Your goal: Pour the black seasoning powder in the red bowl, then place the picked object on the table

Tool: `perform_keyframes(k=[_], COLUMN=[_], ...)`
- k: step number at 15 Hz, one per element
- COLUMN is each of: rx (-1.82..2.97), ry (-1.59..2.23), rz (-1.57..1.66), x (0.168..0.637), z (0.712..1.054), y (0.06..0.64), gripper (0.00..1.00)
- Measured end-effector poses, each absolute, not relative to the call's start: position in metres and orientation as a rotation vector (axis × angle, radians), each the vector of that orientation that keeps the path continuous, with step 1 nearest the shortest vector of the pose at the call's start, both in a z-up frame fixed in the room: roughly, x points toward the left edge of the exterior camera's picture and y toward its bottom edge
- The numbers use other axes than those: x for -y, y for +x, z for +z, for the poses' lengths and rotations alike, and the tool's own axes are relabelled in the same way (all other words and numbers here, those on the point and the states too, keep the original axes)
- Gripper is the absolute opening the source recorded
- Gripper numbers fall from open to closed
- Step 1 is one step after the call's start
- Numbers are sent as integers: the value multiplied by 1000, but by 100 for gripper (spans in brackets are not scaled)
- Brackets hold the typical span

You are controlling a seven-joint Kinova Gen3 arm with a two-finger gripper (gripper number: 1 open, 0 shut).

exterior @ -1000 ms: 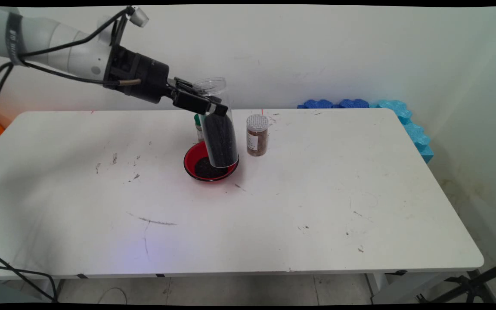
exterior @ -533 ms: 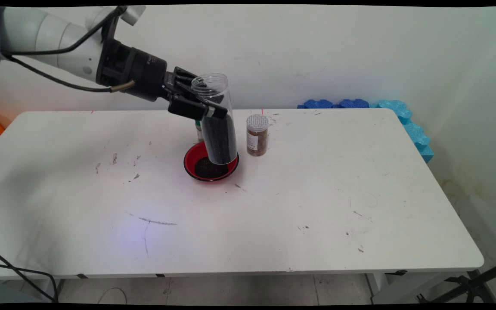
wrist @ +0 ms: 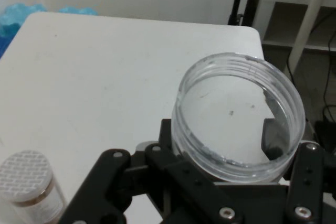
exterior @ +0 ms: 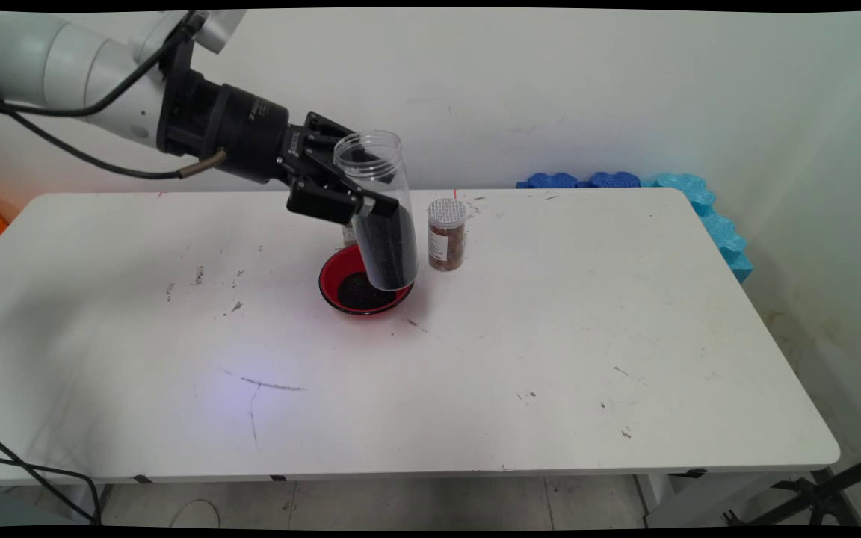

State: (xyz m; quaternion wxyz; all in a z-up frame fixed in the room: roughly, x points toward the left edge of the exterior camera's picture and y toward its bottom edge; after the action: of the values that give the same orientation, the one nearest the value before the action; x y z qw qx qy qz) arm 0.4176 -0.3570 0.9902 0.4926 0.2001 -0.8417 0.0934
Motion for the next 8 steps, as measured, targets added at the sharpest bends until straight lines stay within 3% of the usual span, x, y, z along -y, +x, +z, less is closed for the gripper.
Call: perform_keyframes(k=[8], rx=[2045], ry=[434], rz=[224], x=[343], z=[966], y=[403], gripper=[0])
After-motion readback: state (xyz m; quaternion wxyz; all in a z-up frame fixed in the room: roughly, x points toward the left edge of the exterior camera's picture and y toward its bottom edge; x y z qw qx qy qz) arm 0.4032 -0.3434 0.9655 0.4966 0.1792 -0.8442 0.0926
